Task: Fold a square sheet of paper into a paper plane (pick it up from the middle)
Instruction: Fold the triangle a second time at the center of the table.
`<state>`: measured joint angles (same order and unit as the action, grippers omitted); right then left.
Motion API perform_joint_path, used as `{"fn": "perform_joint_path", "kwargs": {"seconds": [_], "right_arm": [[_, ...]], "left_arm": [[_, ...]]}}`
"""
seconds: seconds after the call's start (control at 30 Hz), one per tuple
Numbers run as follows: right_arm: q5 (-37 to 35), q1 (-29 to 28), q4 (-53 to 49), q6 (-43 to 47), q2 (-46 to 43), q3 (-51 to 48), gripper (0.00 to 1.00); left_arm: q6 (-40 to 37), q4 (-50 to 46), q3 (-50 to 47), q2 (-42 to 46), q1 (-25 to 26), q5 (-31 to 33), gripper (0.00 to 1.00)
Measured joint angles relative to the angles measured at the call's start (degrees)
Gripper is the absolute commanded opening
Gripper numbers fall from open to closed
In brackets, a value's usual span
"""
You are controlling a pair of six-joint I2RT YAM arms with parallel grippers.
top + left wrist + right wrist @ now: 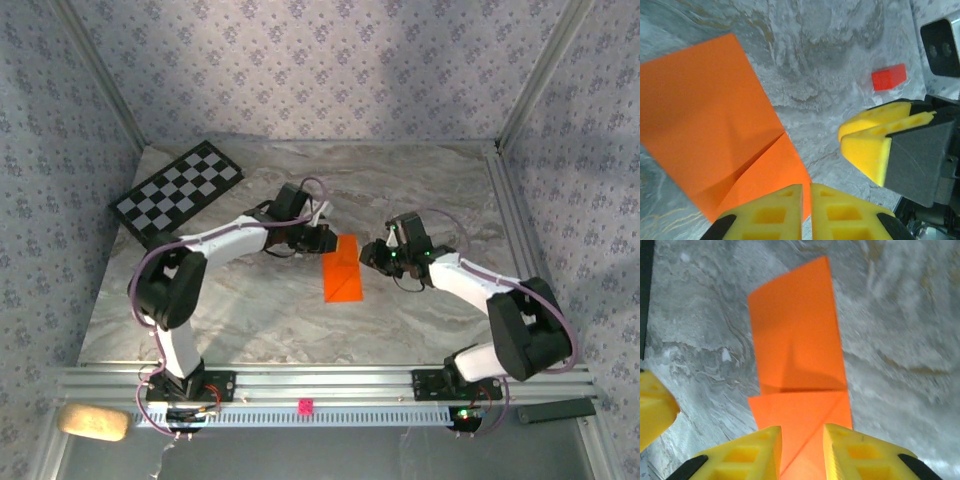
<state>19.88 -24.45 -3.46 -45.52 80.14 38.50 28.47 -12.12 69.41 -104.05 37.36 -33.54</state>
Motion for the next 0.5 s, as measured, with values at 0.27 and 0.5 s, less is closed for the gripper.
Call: {"fn": "perform_joint_path", "kwargs": {"seconds": [0.27, 0.5], "right_arm": [[0.0, -4.3, -2.6, -6.1, -1.0, -4.5, 0.27], [-1.1, -7.2, -6.2, -8.8, -1.0, -4.2, 0.27]], "left_arm": [[-2.9, -4.6, 1.9, -6.8, 1.5, 0.2, 0.1], [-5.2, -7.5, 2.6, -8.6, 1.4, 1.7, 0.09]]}}
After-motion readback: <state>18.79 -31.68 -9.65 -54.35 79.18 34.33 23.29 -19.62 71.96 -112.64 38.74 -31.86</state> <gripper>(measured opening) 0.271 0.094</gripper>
